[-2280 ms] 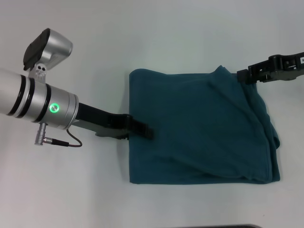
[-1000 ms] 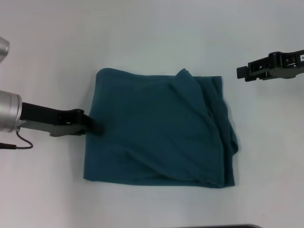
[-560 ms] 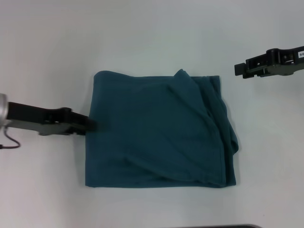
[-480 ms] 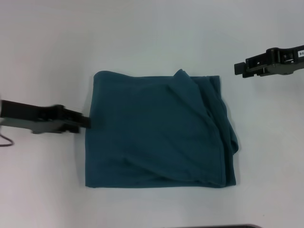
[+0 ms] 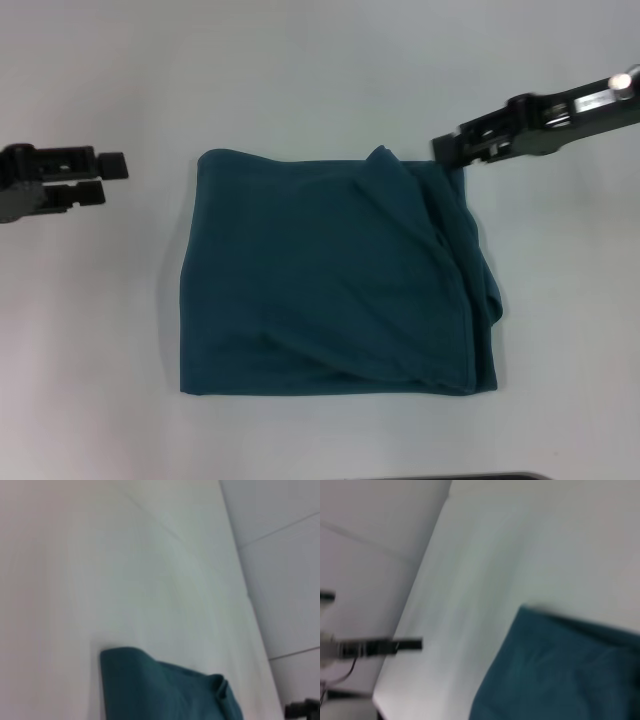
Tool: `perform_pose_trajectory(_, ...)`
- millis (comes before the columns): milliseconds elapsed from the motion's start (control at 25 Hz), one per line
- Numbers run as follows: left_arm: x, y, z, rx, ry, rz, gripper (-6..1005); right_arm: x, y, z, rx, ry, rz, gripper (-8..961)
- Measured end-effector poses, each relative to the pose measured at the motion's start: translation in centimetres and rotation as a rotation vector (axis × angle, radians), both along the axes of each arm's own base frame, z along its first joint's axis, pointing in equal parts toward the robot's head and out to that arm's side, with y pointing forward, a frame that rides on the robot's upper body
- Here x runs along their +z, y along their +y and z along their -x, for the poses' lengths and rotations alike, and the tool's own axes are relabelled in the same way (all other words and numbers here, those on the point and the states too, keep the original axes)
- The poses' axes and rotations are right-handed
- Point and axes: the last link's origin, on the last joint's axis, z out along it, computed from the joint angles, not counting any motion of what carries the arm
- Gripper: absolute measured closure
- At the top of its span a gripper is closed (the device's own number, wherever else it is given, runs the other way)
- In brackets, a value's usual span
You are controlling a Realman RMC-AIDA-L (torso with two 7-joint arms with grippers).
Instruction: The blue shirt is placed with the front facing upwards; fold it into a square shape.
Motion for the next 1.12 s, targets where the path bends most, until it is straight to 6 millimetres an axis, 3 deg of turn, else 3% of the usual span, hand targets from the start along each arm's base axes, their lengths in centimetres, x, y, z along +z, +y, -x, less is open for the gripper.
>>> perform_pose_trajectory(280, 1.6, -0.3, 0.6, 0.027, -0.045, -0.06, 316, -5.0, 0.0, 3.6, 0.076, -0.104, 0.125, 538)
perform_pose_trajectory(480, 2.3, -0.8, 1.0, 0.044, -0.073, -0.093, 315, -7.3, 0.0, 4.4, 0.105, -0.181, 0.144, 538)
perform_pose_trajectory(920, 1.8, -0.8, 0.9, 0.046, -0.087, -0.09, 315, -7.0, 1.0, 3.1, 0.075, -0.316, 0.082, 538)
perform_pose_trajectory(1120, 1.7, -0.8, 0.9, 0.047, -0.086, -0.088, 315, -4.1, 1.3, 1.9, 0.026, -0.319, 0.03, 538)
